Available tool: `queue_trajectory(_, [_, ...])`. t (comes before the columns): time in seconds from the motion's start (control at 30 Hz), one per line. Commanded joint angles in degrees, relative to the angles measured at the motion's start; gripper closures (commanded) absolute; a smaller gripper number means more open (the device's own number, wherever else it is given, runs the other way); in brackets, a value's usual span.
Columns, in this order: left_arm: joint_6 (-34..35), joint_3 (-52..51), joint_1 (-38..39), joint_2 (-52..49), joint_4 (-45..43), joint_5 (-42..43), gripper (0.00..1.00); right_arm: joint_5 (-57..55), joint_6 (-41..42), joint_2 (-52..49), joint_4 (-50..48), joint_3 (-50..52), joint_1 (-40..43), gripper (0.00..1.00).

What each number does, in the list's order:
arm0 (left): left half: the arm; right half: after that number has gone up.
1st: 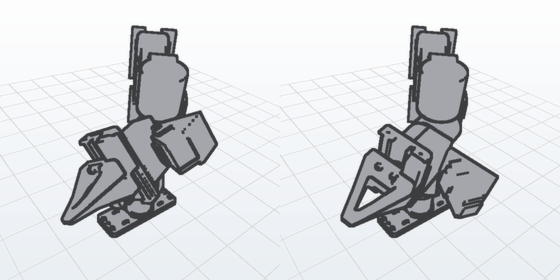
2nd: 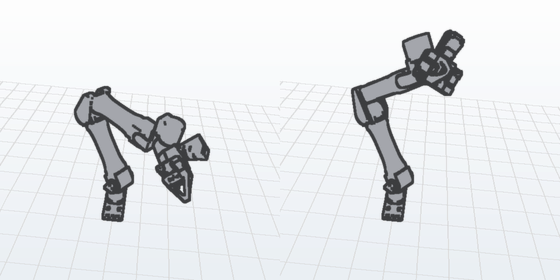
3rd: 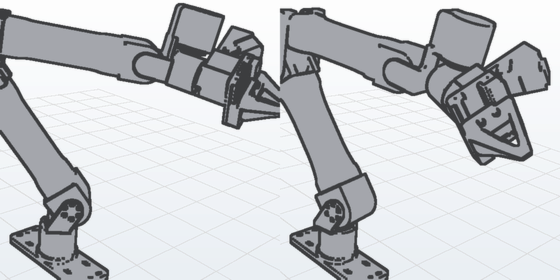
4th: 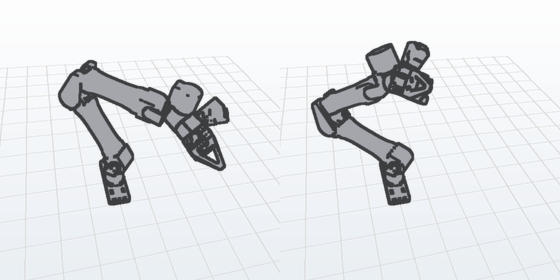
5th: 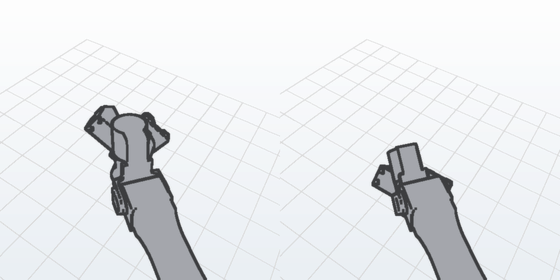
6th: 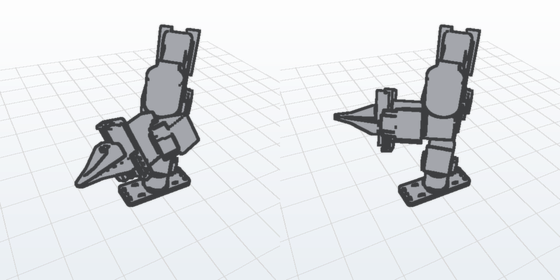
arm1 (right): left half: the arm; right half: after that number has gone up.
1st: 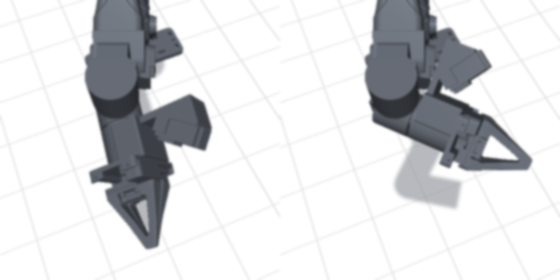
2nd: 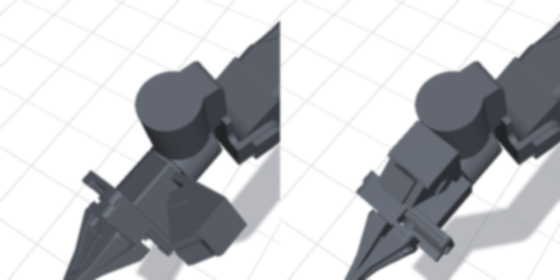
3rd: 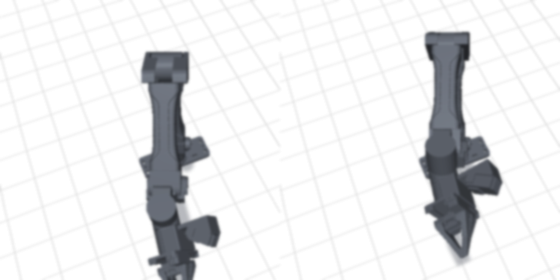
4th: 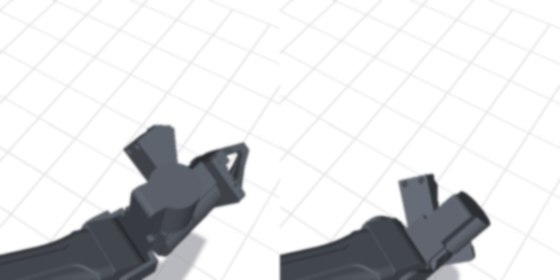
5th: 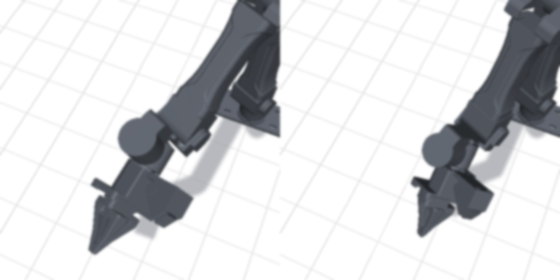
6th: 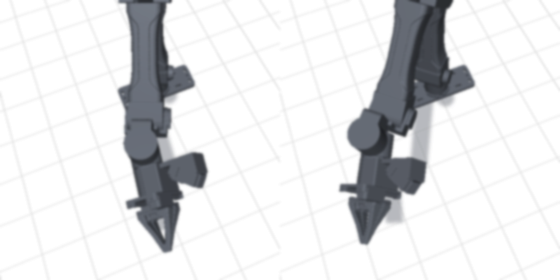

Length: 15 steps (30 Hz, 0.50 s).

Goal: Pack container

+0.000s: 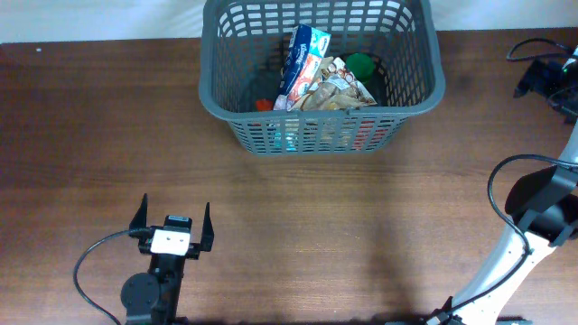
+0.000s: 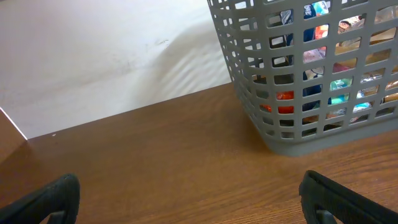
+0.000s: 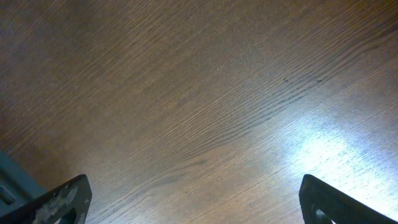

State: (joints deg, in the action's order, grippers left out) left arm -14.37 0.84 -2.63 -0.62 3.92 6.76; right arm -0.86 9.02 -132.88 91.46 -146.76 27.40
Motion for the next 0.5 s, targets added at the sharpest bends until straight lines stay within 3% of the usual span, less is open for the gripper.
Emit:
queue_trajectory(0.0, [-0.50,-0.33,0.24,0.28,0.20,-0.61,0.01,-0.72,0.28,0.46,0.00,0.24,0.00,0.01])
queue_trajectory(0.47, [-0.50,-0.33,0.24,0.28,0.20,-0.61,0.01,-4.68,0.02,9.29,0.00,0.24,-5.33,0.01])
